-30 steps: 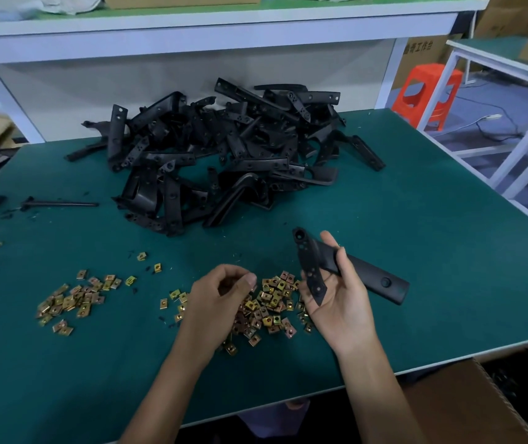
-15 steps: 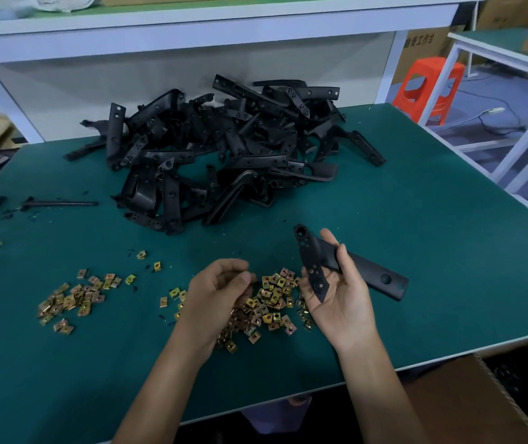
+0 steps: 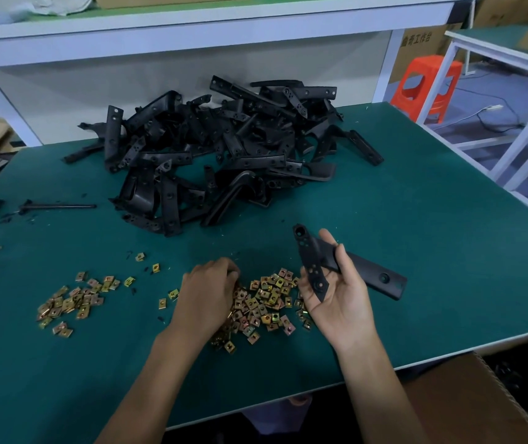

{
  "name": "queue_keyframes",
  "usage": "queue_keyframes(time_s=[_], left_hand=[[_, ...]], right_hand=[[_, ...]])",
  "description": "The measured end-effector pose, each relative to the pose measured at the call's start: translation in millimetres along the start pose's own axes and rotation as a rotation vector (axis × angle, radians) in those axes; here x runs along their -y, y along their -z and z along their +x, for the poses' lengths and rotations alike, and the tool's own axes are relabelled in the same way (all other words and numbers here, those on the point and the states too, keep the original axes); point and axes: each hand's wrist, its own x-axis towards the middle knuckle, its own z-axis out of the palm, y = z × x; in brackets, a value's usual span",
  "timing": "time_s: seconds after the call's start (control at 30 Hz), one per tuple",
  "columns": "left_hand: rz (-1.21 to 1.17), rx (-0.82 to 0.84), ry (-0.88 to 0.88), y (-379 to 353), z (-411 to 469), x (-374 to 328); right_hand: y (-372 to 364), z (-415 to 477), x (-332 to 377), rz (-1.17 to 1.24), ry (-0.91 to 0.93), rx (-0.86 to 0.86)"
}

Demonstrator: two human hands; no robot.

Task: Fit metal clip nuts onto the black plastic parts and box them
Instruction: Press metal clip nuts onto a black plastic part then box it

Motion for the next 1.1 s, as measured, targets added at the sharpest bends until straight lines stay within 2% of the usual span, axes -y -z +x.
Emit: queue_keyframes(time_s=[0.07, 0.2, 0.27, 0.4, 0.43, 0.53, 0.6, 0.77, 1.03, 1.1], left_hand=[[-0.026, -0.01, 0.005, 2, 1, 3], [0.089, 0.187, 0.039, 6, 1, 8], [0.06, 0.167, 0.055, 6, 2, 6], [-0.137, 0.025, 0.091, 10, 4, 4], [-0.127, 0.047, 0.075, 12, 4, 7], [0.08, 0.287, 0.069, 13, 4, 12], [0.076, 0.3, 0.093, 12, 4, 10], [-0.239, 0.07, 0.085, 14, 4, 6], [-0.738, 0.081, 0.137, 22, -8, -19], [-0.853, 0.126, 0.172, 20, -14, -28]], right_hand=[[0, 0, 0, 0.005, -0.003, -0.003], [0, 1, 0, 0.005, 0.0, -0.003], [0, 2, 0, 0.001, -0.004, -0.001], [0, 2, -1, -0.005, -0.005, 0.004], [0, 2, -1, -0.003, -0.005, 0.006], [0, 2, -1, 0.004, -0.004, 0.008], [0, 1, -1, -0.009, -0.004, 0.003], [0, 1, -1, -0.033, -0.006, 0.005], [0, 2, -3, -0.006, -0.008, 0.025], [-1, 2, -4, -0.012, -0.011, 0.034]])
